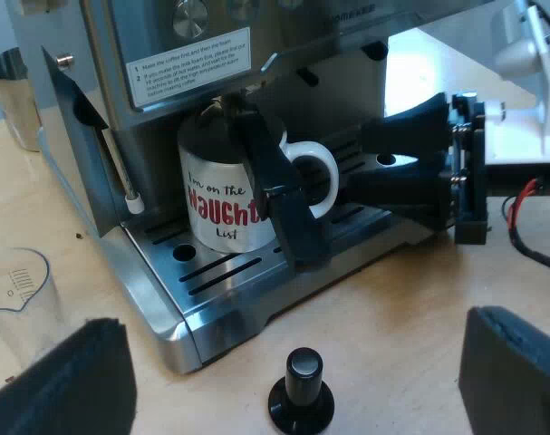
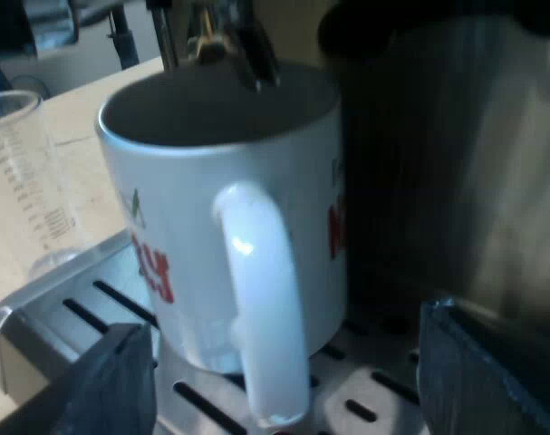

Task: Remove mug from coffee machine

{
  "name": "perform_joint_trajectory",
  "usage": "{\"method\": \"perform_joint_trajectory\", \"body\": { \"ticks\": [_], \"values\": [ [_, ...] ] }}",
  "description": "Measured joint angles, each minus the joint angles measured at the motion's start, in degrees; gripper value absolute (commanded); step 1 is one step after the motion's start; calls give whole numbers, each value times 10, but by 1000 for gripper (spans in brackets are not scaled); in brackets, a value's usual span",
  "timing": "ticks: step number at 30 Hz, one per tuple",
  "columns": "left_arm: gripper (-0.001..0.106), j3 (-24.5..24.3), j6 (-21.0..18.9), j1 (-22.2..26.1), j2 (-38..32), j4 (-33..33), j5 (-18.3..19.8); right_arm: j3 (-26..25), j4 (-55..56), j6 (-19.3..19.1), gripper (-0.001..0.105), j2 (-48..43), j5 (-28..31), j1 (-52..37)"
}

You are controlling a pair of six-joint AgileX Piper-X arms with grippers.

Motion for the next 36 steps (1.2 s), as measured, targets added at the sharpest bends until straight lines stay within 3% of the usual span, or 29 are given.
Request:
{"method": "perform_joint_trajectory", "body": {
  "ticks": [16, 23, 31, 36],
  "values": [
    [87, 0, 0, 0, 0, 1, 0, -90, 4, 12, 63, 90, -13, 18],
    [87, 0, 0, 0, 0, 1, 0, -95, 7, 13, 63, 95, -13, 18],
    [87, 0, 0, 0, 0, 1, 0, -95, 12, 13, 39, 95, -15, 18],
    [87, 0, 0, 0, 0, 1, 0, -95, 12, 13, 39, 95, -16, 18]
  ]
}}
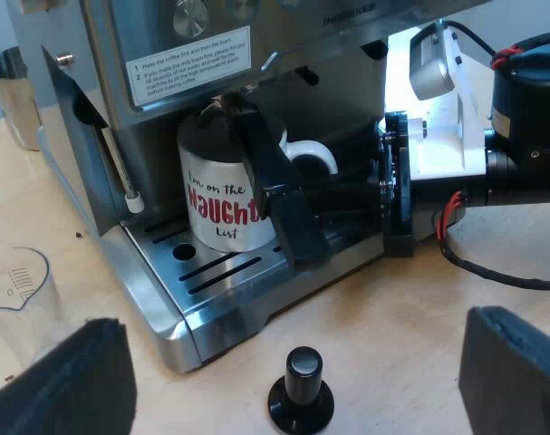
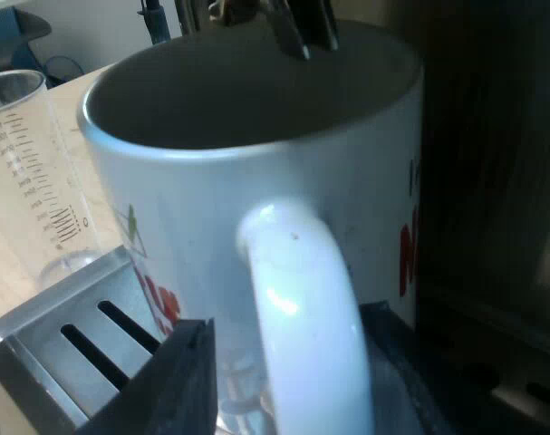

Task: Remove mug from coffee machine

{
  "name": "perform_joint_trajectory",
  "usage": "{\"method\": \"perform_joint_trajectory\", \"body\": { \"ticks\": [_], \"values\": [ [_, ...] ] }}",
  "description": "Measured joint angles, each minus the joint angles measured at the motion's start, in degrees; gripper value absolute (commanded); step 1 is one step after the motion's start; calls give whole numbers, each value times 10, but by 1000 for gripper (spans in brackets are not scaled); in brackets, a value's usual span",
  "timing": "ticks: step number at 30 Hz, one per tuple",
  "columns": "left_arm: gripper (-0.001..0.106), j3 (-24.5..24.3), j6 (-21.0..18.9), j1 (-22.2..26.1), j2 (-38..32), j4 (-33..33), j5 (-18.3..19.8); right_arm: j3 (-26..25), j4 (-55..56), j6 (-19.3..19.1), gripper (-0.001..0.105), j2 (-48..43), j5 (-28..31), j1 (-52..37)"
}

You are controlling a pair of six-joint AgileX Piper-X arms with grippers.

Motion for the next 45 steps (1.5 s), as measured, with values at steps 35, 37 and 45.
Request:
{"method": "perform_joint_trajectory", "body": {
  "ticks": [35, 37, 45],
  "values": [
    [87, 0, 0, 0, 0, 0, 0, 0, 0, -26, 0, 0, 40, 27],
    [87, 0, 0, 0, 0, 0, 0, 0, 0, -26, 0, 0, 40, 27],
    [87, 0, 0, 0, 0, 0, 0, 0, 0, -23, 0, 0, 40, 27]
  ]
}}
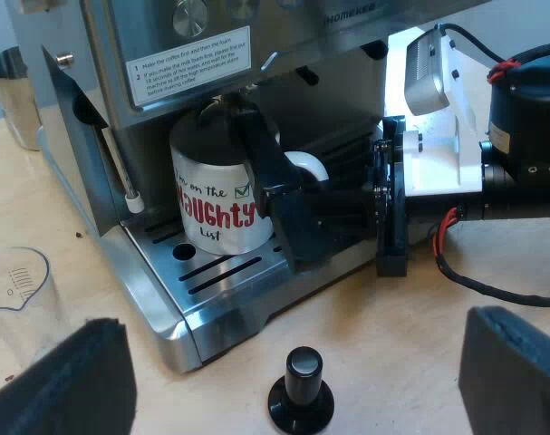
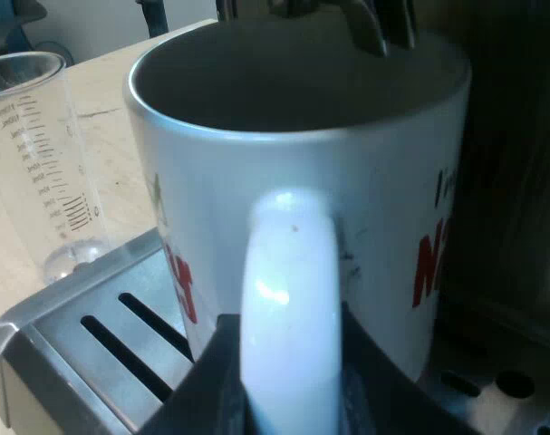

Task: Remove mug from coffee machine

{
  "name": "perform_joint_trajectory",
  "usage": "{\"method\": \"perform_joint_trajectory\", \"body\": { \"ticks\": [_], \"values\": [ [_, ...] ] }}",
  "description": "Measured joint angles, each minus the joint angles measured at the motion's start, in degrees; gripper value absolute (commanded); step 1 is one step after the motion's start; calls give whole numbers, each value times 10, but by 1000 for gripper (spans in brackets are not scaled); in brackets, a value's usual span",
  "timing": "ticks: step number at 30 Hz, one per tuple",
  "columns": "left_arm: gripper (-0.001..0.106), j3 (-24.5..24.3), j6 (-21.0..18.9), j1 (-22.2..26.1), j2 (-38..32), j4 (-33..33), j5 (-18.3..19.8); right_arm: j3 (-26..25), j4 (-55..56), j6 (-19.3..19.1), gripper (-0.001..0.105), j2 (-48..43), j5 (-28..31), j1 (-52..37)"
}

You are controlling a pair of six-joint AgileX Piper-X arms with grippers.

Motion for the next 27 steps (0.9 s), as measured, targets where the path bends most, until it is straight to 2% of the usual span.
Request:
{"method": "perform_joint_trajectory", "body": {
  "ticks": [5, 11, 24, 27],
  "values": [
    [87, 0, 0, 0, 0, 0, 0, 0, 0, 4, 0, 0, 1, 0],
    [87, 0, 0, 0, 0, 0, 0, 29, 0, 4, 0, -21, 9, 0],
    [87, 0, 0, 0, 0, 0, 0, 138, -28, 4, 0, -98, 15, 0],
    [87, 0, 0, 0, 0, 0, 11, 157, -28, 4, 0, -119, 16, 0]
  ]
}}
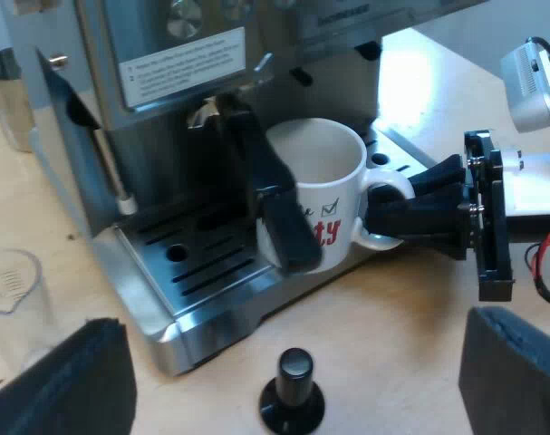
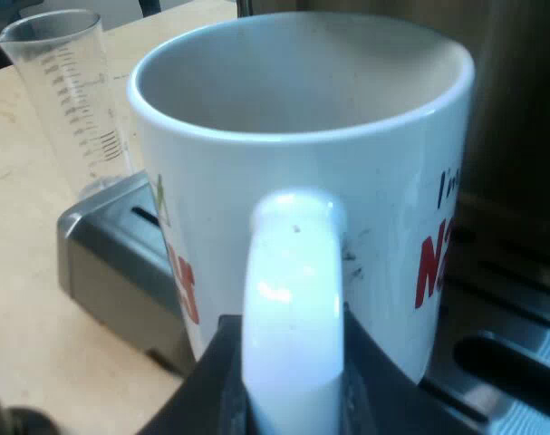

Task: Remove mug from coffee machine

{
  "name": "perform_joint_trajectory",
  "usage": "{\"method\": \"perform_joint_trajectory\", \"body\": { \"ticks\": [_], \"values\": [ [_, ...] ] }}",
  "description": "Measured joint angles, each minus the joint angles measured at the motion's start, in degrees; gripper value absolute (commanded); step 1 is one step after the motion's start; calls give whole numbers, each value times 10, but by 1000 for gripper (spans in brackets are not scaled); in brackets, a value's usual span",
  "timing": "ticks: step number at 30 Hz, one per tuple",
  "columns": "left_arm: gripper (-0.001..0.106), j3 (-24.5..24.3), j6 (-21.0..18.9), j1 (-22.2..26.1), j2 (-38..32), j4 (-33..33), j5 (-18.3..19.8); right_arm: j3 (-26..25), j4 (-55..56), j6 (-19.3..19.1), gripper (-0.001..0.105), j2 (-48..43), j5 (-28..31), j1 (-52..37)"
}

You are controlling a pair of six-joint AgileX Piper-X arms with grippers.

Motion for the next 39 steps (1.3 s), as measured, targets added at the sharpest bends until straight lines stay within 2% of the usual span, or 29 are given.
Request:
{"method": "perform_joint_trajectory", "body": {
  "ticks": [6, 17, 23, 31, 39],
  "values": [
    [87, 0, 0, 0, 0, 0, 34, 40, 4, 0, 0, -47, 6, 0],
    [87, 0, 0, 0, 0, 4, 36, 112, 24, 4, 0, -151, 21, 0],
    [87, 0, 0, 0, 0, 62, 36, 135, 42, 5, 0, -213, 44, 0],
    [87, 0, 0, 0, 0, 72, 106, 153, 156, 5, 0, -328, 48, 0],
    [87, 0, 0, 0, 0, 72, 123, 153, 267, 5, 0, -455, 88, 0]
  ]
}}
